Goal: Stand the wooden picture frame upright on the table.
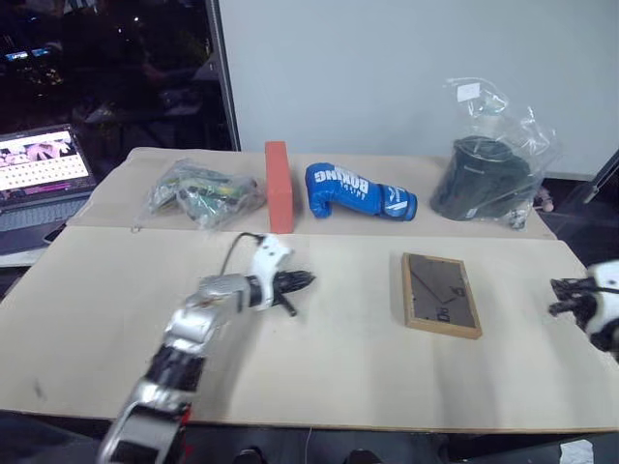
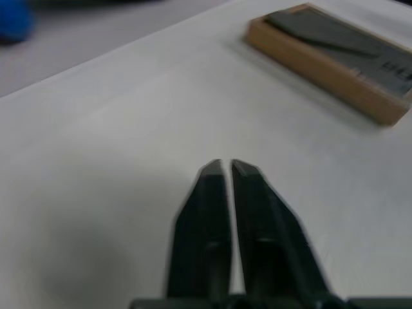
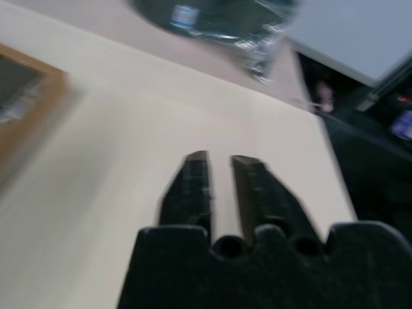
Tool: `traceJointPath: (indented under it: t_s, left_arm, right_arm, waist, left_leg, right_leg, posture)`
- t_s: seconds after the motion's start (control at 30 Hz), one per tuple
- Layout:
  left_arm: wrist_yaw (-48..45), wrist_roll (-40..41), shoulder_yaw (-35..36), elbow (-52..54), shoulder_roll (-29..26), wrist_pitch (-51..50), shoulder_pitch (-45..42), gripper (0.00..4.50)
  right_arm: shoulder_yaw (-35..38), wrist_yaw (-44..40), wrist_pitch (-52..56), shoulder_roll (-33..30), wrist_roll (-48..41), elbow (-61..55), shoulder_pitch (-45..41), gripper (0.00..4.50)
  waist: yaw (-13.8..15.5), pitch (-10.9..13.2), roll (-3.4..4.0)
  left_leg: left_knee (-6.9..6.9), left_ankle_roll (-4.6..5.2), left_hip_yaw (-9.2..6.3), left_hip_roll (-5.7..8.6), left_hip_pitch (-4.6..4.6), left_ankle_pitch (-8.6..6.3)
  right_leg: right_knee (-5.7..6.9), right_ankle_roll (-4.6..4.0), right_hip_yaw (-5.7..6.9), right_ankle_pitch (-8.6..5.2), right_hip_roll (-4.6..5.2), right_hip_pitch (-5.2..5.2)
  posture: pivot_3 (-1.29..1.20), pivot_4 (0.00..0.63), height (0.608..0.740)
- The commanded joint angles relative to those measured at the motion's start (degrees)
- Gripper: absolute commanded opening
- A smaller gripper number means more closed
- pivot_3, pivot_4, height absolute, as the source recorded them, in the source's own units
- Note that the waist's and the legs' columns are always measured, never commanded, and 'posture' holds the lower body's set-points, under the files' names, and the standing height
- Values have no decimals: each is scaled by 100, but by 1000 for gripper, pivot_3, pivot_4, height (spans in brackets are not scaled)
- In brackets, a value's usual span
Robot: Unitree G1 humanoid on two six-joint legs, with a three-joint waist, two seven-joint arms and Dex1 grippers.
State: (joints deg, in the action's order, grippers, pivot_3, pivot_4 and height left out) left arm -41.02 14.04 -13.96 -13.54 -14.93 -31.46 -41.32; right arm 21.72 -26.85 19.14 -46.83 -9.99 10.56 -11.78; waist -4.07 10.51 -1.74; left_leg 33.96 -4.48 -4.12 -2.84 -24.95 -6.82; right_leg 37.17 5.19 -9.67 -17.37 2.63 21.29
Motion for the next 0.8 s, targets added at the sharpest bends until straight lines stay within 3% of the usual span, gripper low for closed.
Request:
traceJointPath:
  t_s: [0.03, 0.27, 0.53, 0.8]
  left_arm:
    - [230, -535, -236, -1389, 587, 901, -735, 0]
    - [418, -1118, -337, -3838, 1735, 1907, -1847, 0]
    - [206, -1390, -421, -4714, 2732, 2277, -1953, 0]
    - [318, -1509, -321, -4191, 2187, 2237, -1479, 0]
  right_arm:
    - [-647, -184, 130, -167, 419, 310, -366, 56]
    - [-1504, -577, 110, 123, 652, 1350, -1304, 56]
    - [-1822, -972, -193, 527, 653, 1802, -1674, 56]
    - [-1928, -1154, 661, 1175, 279, 513, -1328, 56]
  waist:
    - [7, 0, 0]
    - [10, 1, 0]
    - [-20, 1, 0]
    - [-95, -4, 0]
  left_leg:
    - [1, 0, 0, 1, -1, 0]
    - [-10, 14, -2, 5, -31, -9]
    - [-10, 13, -8, 12, -24, -8]
    - [-3, 12, -14, 11, -15, -8]
  right_leg:
    - [-3, 1, 0, 1, 0, -1]
    - [-15, -11, 0, 8, 2, 22]
    - [-6, 2, 1, 1, 5, 19]
    - [-5, 7, 2, 2, 2, 4]
  posture:
    - [0, 150, 740]
    - [0, 150, 740]
    - [0, 150, 740]
    - [0, 150, 740]
